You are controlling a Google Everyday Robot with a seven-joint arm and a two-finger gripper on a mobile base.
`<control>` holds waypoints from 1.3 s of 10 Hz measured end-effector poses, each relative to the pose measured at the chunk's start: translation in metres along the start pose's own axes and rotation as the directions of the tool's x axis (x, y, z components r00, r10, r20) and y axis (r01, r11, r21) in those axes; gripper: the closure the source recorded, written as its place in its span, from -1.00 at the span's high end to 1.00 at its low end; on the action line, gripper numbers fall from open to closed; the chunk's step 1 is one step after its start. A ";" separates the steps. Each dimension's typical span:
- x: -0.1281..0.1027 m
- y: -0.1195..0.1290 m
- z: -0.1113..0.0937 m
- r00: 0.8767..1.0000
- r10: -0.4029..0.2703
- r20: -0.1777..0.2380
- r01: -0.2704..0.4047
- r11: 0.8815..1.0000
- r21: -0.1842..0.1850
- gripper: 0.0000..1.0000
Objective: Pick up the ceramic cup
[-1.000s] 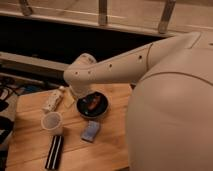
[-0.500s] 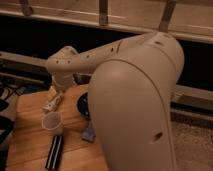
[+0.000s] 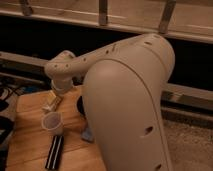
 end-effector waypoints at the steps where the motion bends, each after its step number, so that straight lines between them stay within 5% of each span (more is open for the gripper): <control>1: -0.001 0.001 0.004 1.000 0.007 -0.012 -0.007 1.000 -0.009 0.74; 3: 0.013 0.010 0.013 0.998 0.026 -0.052 -0.027 0.999 -0.022 0.74; 7: 0.084 0.047 0.029 0.988 0.087 -0.124 -0.094 0.994 -0.050 0.74; 9: 0.091 0.053 0.030 0.990 0.067 -0.124 -0.073 0.996 -0.046 0.73; 13: 0.092 0.054 0.044 0.987 0.071 -0.142 -0.078 0.996 -0.045 0.30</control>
